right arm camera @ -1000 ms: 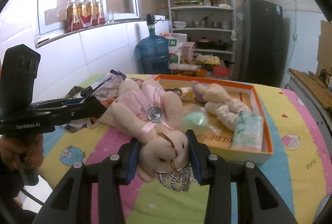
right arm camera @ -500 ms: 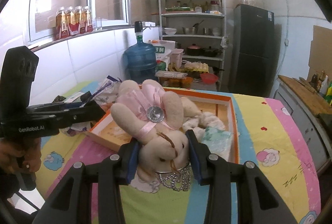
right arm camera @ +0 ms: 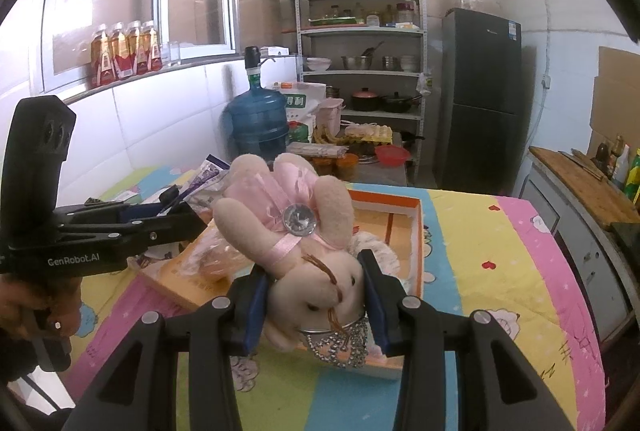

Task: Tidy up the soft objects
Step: 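Carry the pink bear with the right gripper over the box while the left gripper carries the purple-white packet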

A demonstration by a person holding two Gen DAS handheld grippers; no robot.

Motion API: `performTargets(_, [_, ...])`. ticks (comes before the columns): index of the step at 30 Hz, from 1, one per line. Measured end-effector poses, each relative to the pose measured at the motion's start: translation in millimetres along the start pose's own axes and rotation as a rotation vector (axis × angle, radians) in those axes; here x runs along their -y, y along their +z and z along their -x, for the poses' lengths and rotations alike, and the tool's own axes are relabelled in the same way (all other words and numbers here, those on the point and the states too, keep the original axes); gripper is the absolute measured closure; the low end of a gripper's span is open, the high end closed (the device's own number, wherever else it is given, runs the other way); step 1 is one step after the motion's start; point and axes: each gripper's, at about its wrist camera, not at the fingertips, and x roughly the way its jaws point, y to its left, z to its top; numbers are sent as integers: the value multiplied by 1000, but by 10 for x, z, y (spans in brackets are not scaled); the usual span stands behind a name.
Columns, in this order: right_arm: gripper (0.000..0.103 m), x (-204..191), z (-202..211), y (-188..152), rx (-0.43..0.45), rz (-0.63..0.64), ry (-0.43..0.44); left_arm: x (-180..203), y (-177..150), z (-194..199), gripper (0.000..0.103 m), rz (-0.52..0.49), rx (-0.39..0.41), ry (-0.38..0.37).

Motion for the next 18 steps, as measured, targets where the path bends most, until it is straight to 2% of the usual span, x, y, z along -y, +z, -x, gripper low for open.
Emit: performTargets(18, [60, 406, -437, 197, -15, -59, -35, 10, 186, -462, 60, 8, -43, 41])
